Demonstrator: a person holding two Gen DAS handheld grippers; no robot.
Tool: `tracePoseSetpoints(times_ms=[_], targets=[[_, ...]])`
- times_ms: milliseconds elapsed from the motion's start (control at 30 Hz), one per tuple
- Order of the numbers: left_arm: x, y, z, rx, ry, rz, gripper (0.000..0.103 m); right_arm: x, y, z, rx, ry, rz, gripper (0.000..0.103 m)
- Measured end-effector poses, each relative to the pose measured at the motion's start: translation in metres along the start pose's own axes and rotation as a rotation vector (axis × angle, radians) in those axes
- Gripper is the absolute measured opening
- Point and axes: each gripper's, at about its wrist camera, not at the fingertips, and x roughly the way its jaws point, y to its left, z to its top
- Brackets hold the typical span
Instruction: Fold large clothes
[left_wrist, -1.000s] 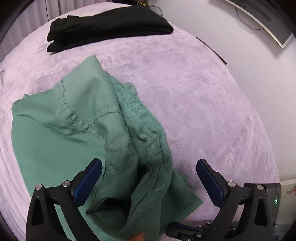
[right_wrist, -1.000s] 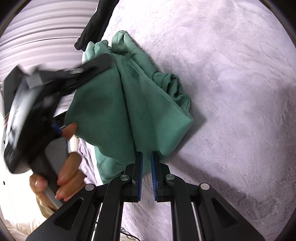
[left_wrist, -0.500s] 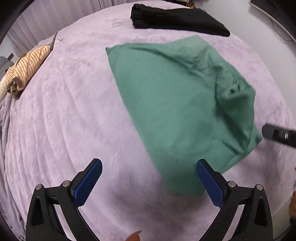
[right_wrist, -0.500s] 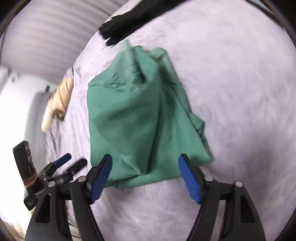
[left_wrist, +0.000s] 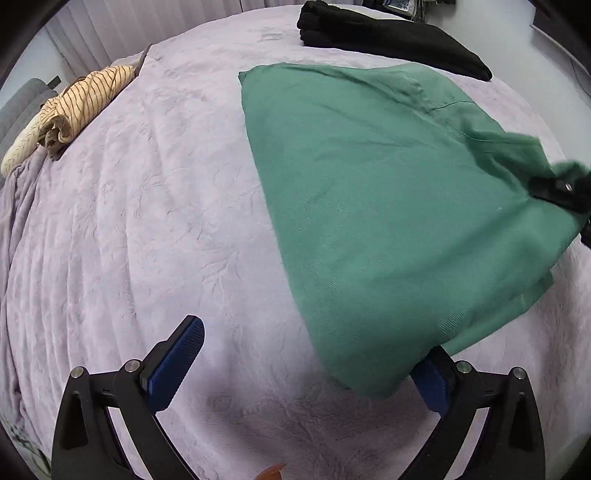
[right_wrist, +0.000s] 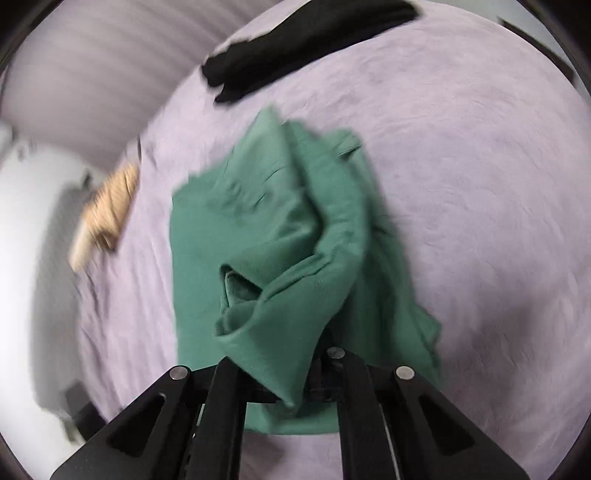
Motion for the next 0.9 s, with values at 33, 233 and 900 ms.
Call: tracePoseSetpoints(times_ms=[33, 233, 900], targets=[[0.001, 0.001, -0.003, 0.018, 0.006, 0.012, 0.103, -0.007, -0.017, -0.006, 0.069, -0.003, 0.021, 0.006], [0.022, 0.01, -0.016, -0.009, 0.073, -0.028, 0.103, 0.023, -0.091, -0.052, 0.305, 0.112, 0.024, 0.005], [-0.029, 0.028, -0.001, 0.179, 0.151, -0.28, 0.103, 0.028, 0.026, 0.092, -0.216, 0.047, 0.041, 0.081]])
